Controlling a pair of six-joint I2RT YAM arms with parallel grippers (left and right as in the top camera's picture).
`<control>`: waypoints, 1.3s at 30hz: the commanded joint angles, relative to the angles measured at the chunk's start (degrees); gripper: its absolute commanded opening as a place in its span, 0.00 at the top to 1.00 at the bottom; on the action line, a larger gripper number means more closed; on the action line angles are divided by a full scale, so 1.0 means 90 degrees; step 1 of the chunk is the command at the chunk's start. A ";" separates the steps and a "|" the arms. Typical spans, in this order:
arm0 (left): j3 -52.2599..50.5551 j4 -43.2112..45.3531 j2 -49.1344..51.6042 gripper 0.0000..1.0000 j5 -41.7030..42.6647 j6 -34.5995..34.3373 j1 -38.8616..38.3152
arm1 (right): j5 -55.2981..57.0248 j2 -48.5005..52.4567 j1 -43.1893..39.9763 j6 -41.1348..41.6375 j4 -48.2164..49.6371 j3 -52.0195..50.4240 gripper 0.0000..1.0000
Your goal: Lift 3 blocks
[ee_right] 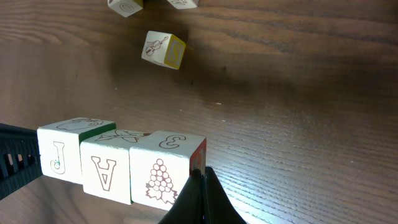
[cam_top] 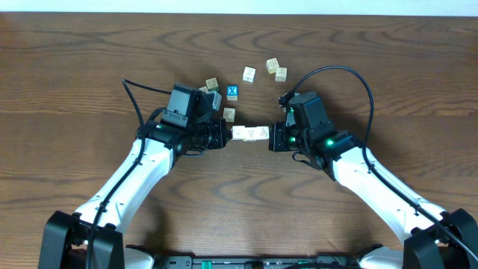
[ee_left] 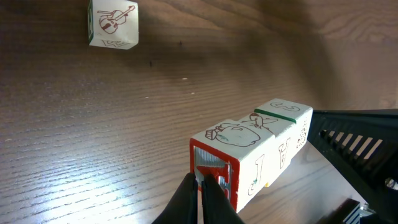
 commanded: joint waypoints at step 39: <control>0.0206 -0.0015 0.0491 0.93 0.0714 -0.0034 -0.0367 | -0.1217 0.0211 0.0449 -0.0046 0.0151 0.0102 0.99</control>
